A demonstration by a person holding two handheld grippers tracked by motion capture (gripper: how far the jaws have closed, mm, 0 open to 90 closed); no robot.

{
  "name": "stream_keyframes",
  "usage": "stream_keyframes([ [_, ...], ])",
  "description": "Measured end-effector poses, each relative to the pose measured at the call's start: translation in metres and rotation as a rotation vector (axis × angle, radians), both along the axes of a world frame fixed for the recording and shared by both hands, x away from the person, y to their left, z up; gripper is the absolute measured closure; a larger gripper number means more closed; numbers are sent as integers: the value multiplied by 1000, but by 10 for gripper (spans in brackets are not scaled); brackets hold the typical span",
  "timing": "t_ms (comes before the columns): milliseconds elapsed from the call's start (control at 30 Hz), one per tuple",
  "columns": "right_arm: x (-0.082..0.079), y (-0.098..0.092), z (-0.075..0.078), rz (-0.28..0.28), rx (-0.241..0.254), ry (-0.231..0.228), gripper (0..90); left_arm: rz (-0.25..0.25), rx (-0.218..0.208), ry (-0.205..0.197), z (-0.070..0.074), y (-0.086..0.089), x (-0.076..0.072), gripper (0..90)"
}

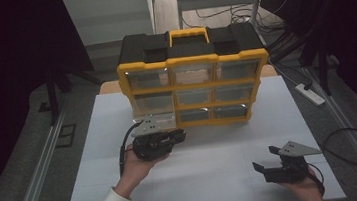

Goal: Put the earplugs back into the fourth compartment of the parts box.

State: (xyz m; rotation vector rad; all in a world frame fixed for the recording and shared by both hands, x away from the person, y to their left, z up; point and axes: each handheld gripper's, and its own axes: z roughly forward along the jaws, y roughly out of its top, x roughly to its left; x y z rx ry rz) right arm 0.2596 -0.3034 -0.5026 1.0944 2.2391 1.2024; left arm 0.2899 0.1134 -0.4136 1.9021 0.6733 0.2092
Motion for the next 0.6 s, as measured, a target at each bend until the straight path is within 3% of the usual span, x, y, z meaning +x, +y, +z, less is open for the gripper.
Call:
stream_keyframes([
  [433,1,1,0,0,1,-1,145,50,-54,-88,41,15,6,786],
  [600,1,0,0,-2,2,0,145,68,-57,-107,55,19,13,786],
])
